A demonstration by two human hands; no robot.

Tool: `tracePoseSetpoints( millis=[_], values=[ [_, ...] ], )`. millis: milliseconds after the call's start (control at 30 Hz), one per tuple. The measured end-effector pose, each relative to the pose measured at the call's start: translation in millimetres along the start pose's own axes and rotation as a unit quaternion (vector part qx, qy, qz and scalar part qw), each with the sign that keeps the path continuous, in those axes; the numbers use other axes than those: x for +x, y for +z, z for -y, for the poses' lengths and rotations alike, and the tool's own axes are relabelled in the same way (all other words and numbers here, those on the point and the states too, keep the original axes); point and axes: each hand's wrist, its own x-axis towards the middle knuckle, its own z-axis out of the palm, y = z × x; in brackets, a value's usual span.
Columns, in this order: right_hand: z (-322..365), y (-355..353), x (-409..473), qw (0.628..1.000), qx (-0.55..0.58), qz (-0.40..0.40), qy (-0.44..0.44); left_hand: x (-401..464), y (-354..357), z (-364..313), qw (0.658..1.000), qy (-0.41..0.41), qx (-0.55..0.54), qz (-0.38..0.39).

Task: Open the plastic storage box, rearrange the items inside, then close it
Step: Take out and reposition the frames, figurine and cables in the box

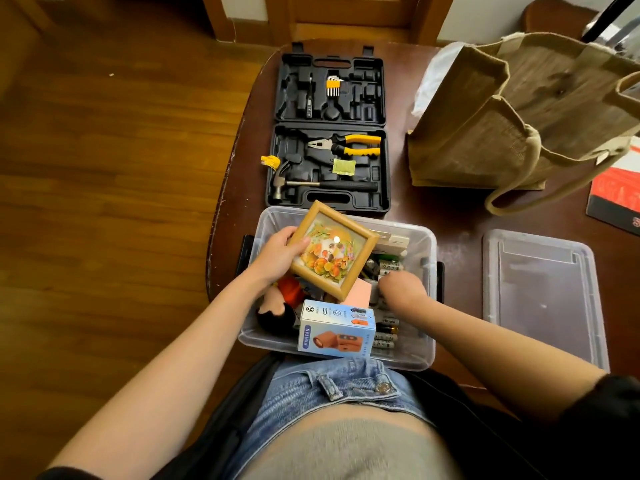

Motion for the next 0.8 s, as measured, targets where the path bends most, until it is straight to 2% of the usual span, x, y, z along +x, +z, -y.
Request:
tracePoseSetpoints(
  millis=[233,333,500,667,733,800],
  values=[
    [-0.9,-12.8,-4.0,0.999,0.031,-0.006,0.021,-6.5,-2.9,2.1,0.999,-0.009,-0.034,0.008],
    [-15.7,-34.9,-11.1,0.996,0.088,-0.034,-0.001,-11.0,-8.1,7.4,0.998,-0.01,-0.065,0.014],
    [-40.9,-76.4,-34.6,0.973,0.229,-0.034,-0.02,-17.9,-20.0,15.1,0.986,-0.027,-0.159,0.034],
    [-31.7,-106.8,-39.6,0.928,0.341,-0.144,-0.042,-26.2,-27.2,16.2,0.996,-0.021,-0.045,0.076],
    [-21.3,-115.9,-34.8,0.908,0.39,-0.138,-0.062,-27.9,-25.8,15.7,0.99,-0.034,0.057,0.123],
    [-6.9,-122.4,-26.1,0.904,0.404,-0.105,-0.089,-26.8,-22.4,16.6,0.974,-0.053,0.152,0.158]
  ],
)
